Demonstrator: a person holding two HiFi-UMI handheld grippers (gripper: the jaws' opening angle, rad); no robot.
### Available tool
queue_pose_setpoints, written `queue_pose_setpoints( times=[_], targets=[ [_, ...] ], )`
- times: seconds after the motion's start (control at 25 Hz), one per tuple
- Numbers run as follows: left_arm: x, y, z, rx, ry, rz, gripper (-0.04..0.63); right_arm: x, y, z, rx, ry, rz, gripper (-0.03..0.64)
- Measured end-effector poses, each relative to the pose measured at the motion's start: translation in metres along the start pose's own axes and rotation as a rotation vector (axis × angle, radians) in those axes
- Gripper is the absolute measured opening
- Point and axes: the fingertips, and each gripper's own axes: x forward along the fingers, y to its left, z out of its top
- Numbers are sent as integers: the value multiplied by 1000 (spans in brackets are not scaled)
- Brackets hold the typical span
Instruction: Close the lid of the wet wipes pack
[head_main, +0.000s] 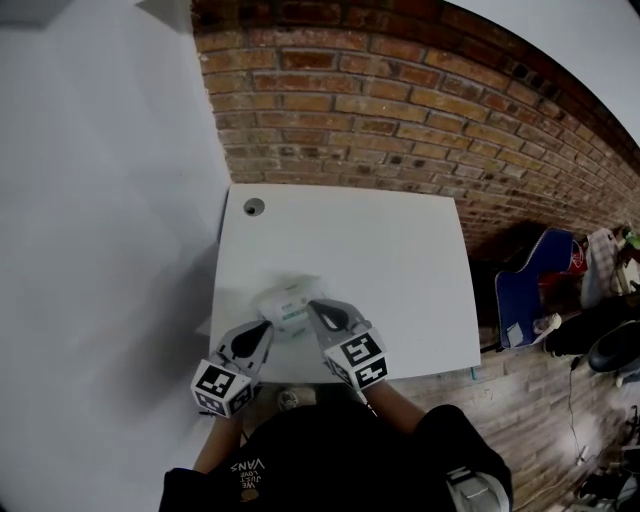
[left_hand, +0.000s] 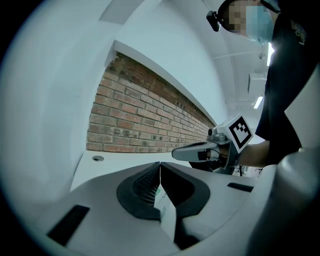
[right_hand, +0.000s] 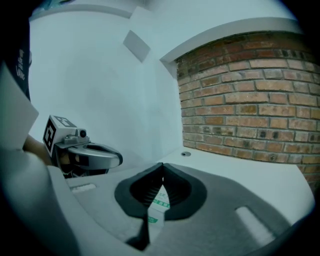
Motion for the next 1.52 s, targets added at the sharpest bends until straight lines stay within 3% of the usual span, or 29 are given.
queue_pose_setpoints(
  times=[0.8,1.24,1.4,1.52],
  targets=[
    [-46,-25,33,101,-88,-63,0,-49,21,20,25,-119,-122,-2],
    [-69,-30,33,122,-107,-84,0,-65,35,19,18,-141,-158,-2],
    [-73,-38,40,81,-101,-80,0,-71,39,17,28,-147,-166,-2],
    [-75,-38,35,104,-101,-92,0,-73,41,15,38,-148,-169,-2]
  ],
)
